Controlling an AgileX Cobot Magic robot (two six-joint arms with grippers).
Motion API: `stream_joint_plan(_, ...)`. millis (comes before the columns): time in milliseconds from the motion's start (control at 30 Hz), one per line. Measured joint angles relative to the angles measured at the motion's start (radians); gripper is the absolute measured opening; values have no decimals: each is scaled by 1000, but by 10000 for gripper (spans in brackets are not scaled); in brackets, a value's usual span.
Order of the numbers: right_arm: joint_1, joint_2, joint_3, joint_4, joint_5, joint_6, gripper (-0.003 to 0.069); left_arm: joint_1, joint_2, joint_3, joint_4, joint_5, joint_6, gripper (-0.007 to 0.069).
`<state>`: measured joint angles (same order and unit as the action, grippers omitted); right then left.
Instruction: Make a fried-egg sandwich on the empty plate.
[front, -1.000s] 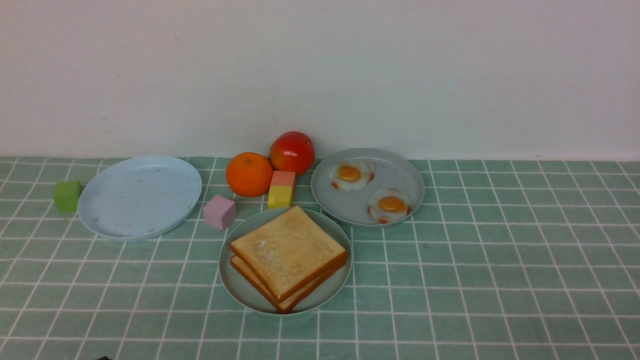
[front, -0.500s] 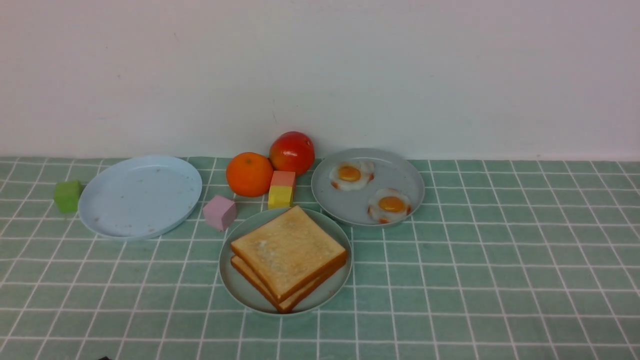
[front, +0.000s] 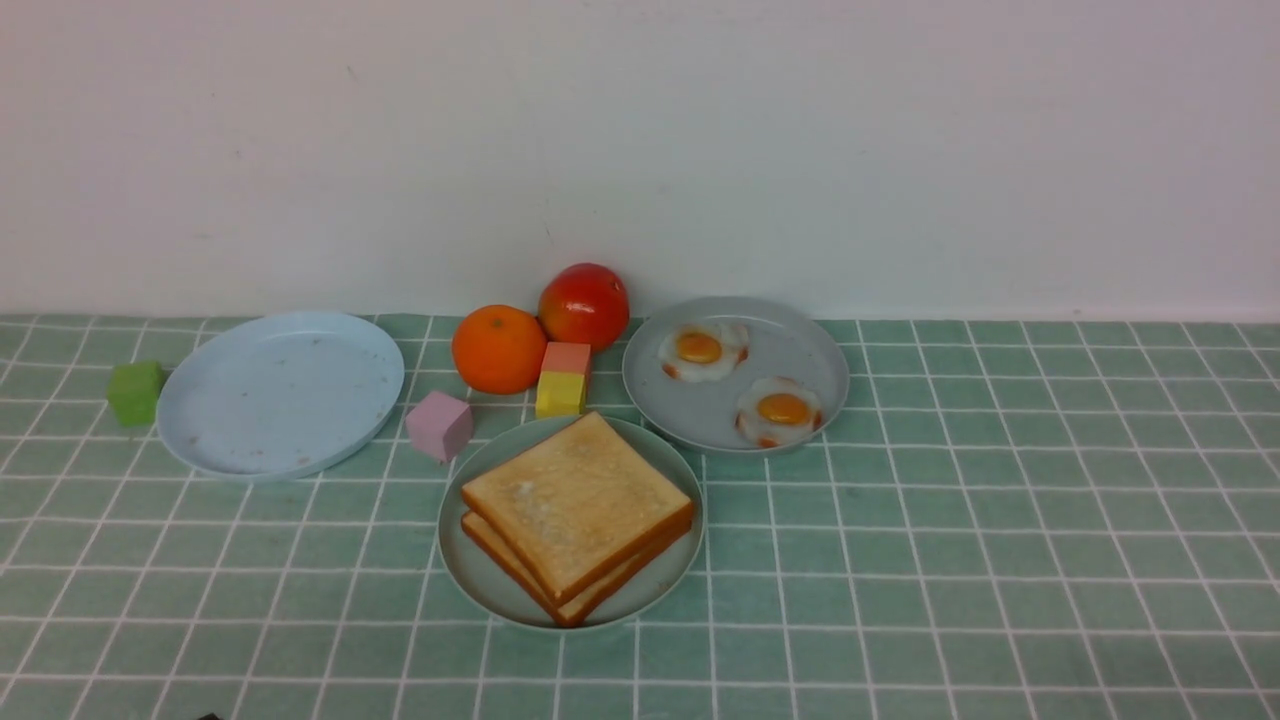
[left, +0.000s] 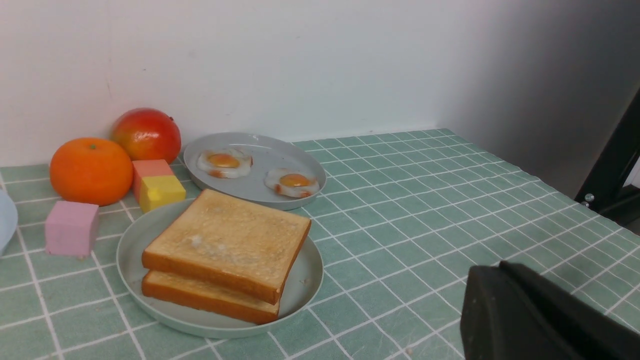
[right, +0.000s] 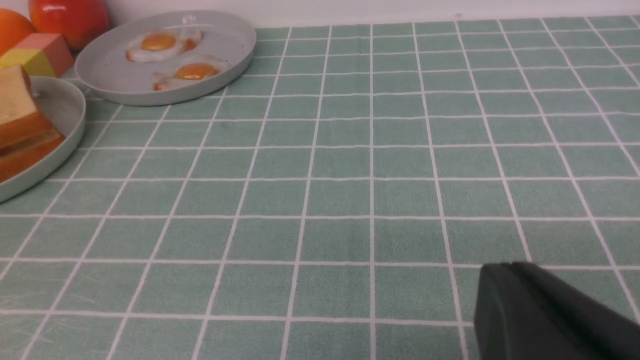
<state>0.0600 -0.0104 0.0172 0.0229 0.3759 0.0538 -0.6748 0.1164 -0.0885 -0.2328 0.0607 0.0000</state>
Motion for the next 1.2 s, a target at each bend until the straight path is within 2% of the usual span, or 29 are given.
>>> stream_joint_plan(833,0,0,0,4,1,-1,-4,0,0,0,1,0,0,15)
stream_joint_plan(933,0,0,0,4,1,-1,-1,5,0,12,18,-39,0,13)
stream_joint_plan(1000,0,0,0,4,1,-1,-1,28,-1,23,30,-73,-5,2)
stream_joint_plan(1100,0,0,0,4,1,-1,0,167,-22,40,56,-126,-33,-13)
stream_joint_plan(1133,0,0,0,4,1,-1,1,219,-33,45,64,-129,-42,-13)
stream_joint_plan(1167,0,0,0,4,1,-1,1,339,-66,61,88,-120,-64,-13)
stream_joint_plan(1200,0,0,0,4,1,-1,3,405,-88,75,101,-107,-80,-13)
